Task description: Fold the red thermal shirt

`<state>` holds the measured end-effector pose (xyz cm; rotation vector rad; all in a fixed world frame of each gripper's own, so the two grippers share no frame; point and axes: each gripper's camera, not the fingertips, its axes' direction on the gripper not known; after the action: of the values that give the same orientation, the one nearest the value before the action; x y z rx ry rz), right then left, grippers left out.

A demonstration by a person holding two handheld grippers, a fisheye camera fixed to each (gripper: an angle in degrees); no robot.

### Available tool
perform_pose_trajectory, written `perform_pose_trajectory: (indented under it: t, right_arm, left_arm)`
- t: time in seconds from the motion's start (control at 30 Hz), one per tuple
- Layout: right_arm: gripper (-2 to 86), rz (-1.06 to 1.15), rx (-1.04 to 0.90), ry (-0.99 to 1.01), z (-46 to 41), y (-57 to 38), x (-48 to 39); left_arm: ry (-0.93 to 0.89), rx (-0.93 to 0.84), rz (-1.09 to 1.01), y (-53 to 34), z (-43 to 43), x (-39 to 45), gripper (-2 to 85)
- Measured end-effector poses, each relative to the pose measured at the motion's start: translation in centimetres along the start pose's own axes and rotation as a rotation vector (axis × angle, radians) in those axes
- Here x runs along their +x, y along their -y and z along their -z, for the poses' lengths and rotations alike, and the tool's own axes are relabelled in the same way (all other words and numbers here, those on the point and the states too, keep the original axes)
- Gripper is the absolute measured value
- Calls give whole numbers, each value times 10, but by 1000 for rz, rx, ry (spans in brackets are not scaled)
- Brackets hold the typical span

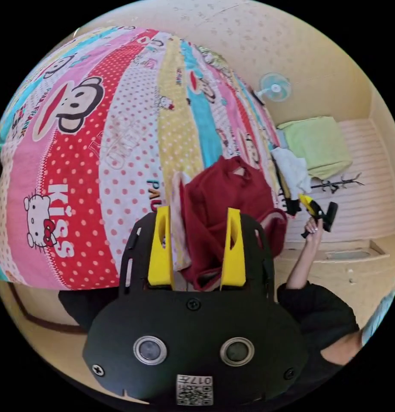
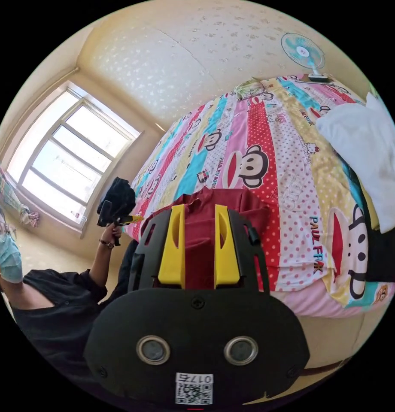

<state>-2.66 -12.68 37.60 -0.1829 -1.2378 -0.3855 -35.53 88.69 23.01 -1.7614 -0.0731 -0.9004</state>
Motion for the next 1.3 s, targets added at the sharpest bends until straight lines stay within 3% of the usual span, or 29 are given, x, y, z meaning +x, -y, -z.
perform_pose_trajectory:
  t: [0.07,0.2,0.27,0.37,0.47,0.6,0.73,1.0,1.17,1.3]
  right_arm:
    - [129,-13,-21,-91,-25,24,7]
    - [165,-118,-228,-284,-93,55,42]
    - [170,-127,-332,-329,-116,52,50]
    - [146,-102,-271,-367,-108,35,31]
    - [79,-56,-276,-321,-85,20,0]
    - [54,69,-73,-216,2,-8,-67]
    - [40,132,172,-234,95,-62,-129]
    - [38,326,638,-7,250,-163,-222]
    - [36,464,782,41,307,-182,-268]
    - [36,540,947,78,343,-190,-292]
  left_arm:
    - [55,-44,15,-2,-36,-3,185]
    - [124,31,14,-28,-49,-5,163]
    - [58,65,30,-49,-58,-15,131]
    - [-179,40,4,-72,-81,-35,53]
    - [-292,123,14,-103,-72,-60,44]
    - [-335,207,-80,-145,-40,-59,18]
    - [-189,286,-199,-202,6,-38,0]
    - [-307,620,-364,-302,111,-29,-5]
    - [-157,855,-539,-365,188,15,-5]
    - [-167,1034,-616,-402,222,32,-5]
